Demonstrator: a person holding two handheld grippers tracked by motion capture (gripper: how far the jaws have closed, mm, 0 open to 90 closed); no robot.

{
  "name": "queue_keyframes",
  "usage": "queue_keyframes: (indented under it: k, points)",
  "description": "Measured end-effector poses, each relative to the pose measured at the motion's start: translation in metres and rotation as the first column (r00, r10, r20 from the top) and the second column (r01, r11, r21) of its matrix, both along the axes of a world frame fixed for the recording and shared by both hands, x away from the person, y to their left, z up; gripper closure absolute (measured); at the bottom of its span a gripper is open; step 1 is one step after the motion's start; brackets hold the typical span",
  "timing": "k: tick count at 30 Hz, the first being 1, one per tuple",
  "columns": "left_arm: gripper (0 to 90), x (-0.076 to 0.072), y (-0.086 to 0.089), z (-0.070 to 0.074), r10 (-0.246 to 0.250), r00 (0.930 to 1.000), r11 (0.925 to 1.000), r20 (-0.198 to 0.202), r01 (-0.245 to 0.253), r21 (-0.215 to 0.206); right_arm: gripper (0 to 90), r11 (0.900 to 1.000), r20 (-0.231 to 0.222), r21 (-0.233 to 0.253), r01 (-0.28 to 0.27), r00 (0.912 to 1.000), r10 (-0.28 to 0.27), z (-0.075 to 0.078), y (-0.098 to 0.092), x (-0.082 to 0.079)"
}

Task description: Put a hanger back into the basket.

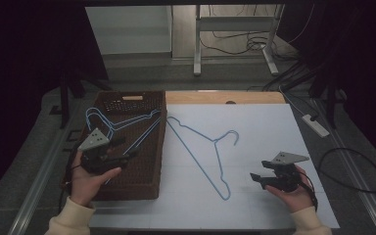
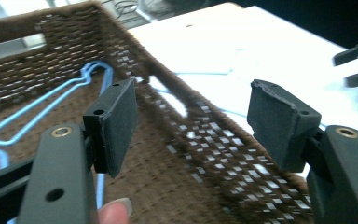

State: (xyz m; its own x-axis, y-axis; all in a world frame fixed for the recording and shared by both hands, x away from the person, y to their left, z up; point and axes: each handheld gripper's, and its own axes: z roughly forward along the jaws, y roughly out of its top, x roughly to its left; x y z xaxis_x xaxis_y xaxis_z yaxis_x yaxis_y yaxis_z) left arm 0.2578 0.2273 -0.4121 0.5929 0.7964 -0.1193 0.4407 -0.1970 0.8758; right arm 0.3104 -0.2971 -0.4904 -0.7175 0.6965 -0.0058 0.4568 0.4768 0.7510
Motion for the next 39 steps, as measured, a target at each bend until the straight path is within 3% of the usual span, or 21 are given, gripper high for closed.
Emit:
queue_keyframes:
  k: [7, 12, 15, 25, 39]
  points:
    - [32.5, -0.015, -0.009, -0.007, -0.043, 0.9990, 0.9988, -0.013, 0.042, -0.025, 32.1, 1.000, 0.004, 0.004, -0.003, 1.0000, 0.003, 0.001, 0.000, 0.000]
    - [32.5, -0.023, -0.014, -0.015, -0.053, 0.9984, 0.9986, -0.018, 0.052, -0.011, 32.2, 1.000, 0.004, 0.004, -0.004, 1.0000, 0.004, 0.001, 0.001, 0.000]
    - [32.5, -0.024, -0.015, -0.019, -0.051, 0.9985, 0.9987, -0.019, 0.051, 0.005, 32.2, 1.000, 0.006, 0.003, -0.007, 1.0000, 0.007, 0.002, 0.001, -0.001]
    - [32.8, -0.024, -0.013, -0.023, -0.041, 0.9991, 0.9992, -0.011, 0.041, 0.001, 32.2, 1.000, 0.018, 0.008, -0.008, 0.9998, 0.008, 0.003, 0.002, -0.001]
    - [32.7, -0.026, -0.024, -0.027, -0.068, 0.9976, 0.9974, -0.015, 0.068, 0.022, 32.1, 1.000, 0.013, -0.005, -0.011, 0.9999, 0.011, 0.003, 0.004, -0.002]
